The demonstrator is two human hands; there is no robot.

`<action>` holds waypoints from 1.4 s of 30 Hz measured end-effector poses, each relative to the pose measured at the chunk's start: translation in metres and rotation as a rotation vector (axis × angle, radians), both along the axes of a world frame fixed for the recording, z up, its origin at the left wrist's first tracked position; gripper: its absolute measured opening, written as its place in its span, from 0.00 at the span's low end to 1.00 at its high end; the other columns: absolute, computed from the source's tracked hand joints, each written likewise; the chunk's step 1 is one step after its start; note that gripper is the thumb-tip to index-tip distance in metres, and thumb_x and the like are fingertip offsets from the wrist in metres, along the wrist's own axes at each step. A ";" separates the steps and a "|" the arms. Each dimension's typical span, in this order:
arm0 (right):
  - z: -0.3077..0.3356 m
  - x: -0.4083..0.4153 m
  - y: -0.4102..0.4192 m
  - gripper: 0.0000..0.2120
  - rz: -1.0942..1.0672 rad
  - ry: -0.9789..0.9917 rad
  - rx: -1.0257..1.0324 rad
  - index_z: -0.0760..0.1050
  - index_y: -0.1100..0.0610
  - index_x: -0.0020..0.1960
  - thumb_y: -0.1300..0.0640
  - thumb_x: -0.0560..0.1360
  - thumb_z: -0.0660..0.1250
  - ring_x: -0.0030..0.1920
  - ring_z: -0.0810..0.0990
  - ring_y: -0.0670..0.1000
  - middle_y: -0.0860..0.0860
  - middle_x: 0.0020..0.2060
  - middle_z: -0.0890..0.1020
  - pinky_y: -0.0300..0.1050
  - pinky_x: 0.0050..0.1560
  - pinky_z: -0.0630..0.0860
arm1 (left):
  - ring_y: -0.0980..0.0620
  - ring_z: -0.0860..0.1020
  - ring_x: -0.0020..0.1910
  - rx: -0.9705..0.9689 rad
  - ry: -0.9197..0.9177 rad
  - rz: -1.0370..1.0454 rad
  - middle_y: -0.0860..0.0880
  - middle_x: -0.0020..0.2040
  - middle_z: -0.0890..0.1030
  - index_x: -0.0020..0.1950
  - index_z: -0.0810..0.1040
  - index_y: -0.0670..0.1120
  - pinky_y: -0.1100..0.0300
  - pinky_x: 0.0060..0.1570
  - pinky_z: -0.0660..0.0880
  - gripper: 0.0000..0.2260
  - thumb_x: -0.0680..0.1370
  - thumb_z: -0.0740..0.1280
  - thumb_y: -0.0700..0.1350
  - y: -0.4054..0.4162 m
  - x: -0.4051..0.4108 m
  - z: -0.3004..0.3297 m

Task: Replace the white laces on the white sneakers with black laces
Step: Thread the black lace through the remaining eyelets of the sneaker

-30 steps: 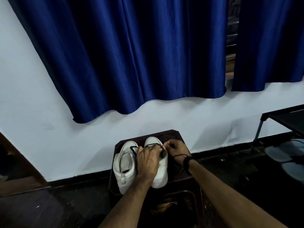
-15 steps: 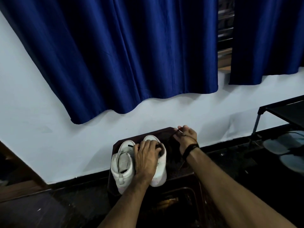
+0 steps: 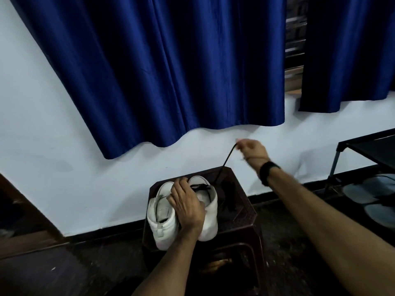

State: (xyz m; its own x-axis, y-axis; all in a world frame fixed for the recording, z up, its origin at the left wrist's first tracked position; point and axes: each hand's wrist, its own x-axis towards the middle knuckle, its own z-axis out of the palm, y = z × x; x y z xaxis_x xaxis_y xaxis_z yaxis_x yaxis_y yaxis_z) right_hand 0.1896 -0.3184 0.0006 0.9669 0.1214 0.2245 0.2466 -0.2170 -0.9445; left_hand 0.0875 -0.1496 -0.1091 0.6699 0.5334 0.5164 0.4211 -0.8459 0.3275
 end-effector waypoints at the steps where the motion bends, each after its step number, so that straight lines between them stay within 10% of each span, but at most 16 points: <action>1: 0.006 0.001 -0.007 0.10 -0.035 0.100 0.262 0.77 0.55 0.42 0.57 0.80 0.60 0.45 0.76 0.46 0.48 0.45 0.80 0.34 0.41 0.69 | 0.45 0.72 0.56 0.003 0.009 0.008 0.45 0.59 0.73 0.61 0.69 0.45 0.50 0.53 0.69 0.33 0.57 0.74 0.38 0.000 0.001 -0.001; 6: 0.005 -0.012 -0.008 0.18 0.096 0.311 0.367 0.72 0.50 0.36 0.44 0.81 0.56 0.46 0.76 0.47 0.48 0.48 0.84 0.46 0.54 0.66 | 0.45 0.73 0.55 -0.030 -0.031 -0.003 0.45 0.58 0.73 0.61 0.68 0.44 0.51 0.54 0.72 0.32 0.58 0.73 0.37 0.001 0.000 -0.002; 10: 0.011 -0.024 -0.008 0.17 0.393 0.491 0.579 0.66 0.53 0.38 0.49 0.83 0.53 0.25 0.70 0.47 0.49 0.29 0.73 0.42 0.35 0.72 | 0.44 0.76 0.51 -0.035 -0.011 -0.002 0.44 0.56 0.74 0.61 0.69 0.43 0.53 0.52 0.72 0.30 0.59 0.72 0.37 -0.001 -0.002 -0.001; 15: -0.018 -0.033 0.004 0.16 0.296 -0.045 -0.809 0.68 0.55 0.56 0.45 0.77 0.64 0.47 0.78 0.57 0.55 0.48 0.79 0.45 0.44 0.71 | 0.41 0.79 0.47 -0.120 0.013 0.033 0.43 0.54 0.74 0.61 0.66 0.44 0.50 0.47 0.77 0.31 0.60 0.70 0.34 0.000 0.002 -0.004; 17: -0.027 -0.044 0.011 0.12 0.331 -0.131 -1.069 0.75 0.53 0.57 0.49 0.77 0.62 0.53 0.79 0.59 0.56 0.53 0.81 0.47 0.49 0.73 | 0.40 0.80 0.47 -0.142 0.038 0.032 0.43 0.54 0.76 0.61 0.65 0.44 0.50 0.44 0.77 0.31 0.61 0.71 0.35 -0.001 0.002 -0.004; 25: -0.032 -0.043 0.006 0.12 0.373 0.052 -0.353 0.81 0.48 0.42 0.51 0.79 0.61 0.38 0.79 0.39 0.43 0.35 0.84 0.36 0.42 0.70 | 0.40 0.81 0.43 -0.141 0.065 0.041 0.44 0.47 0.79 0.54 0.66 0.45 0.51 0.36 0.77 0.27 0.60 0.73 0.33 -0.003 0.006 -0.006; 34: -0.071 -0.070 0.012 0.13 0.554 0.190 -0.652 0.78 0.52 0.33 0.50 0.74 0.68 0.40 0.81 0.47 0.51 0.38 0.84 0.43 0.45 0.78 | 0.45 0.78 0.62 -0.264 0.546 -0.005 0.44 0.62 0.79 0.63 0.74 0.43 0.55 0.54 0.75 0.23 0.69 0.72 0.42 0.013 0.010 0.053; 38: -0.106 -0.074 0.030 0.24 0.479 0.221 -0.544 0.76 0.52 0.51 0.36 0.64 0.72 0.51 0.81 0.50 0.50 0.48 0.82 0.48 0.51 0.79 | 0.52 0.83 0.35 -0.485 0.785 -0.055 0.48 0.33 0.83 0.47 0.83 0.44 0.65 0.33 0.76 0.11 0.68 0.73 0.48 0.025 0.006 0.081; 42: -0.088 -0.099 0.043 0.22 0.334 0.184 -0.610 0.66 0.62 0.65 0.51 0.76 0.64 0.61 0.77 0.58 0.58 0.58 0.77 0.46 0.57 0.74 | 0.58 0.64 0.12 -0.655 0.770 -0.112 0.49 0.28 0.72 0.47 0.78 0.44 0.71 0.16 0.58 0.05 0.79 0.68 0.45 0.039 -0.007 0.119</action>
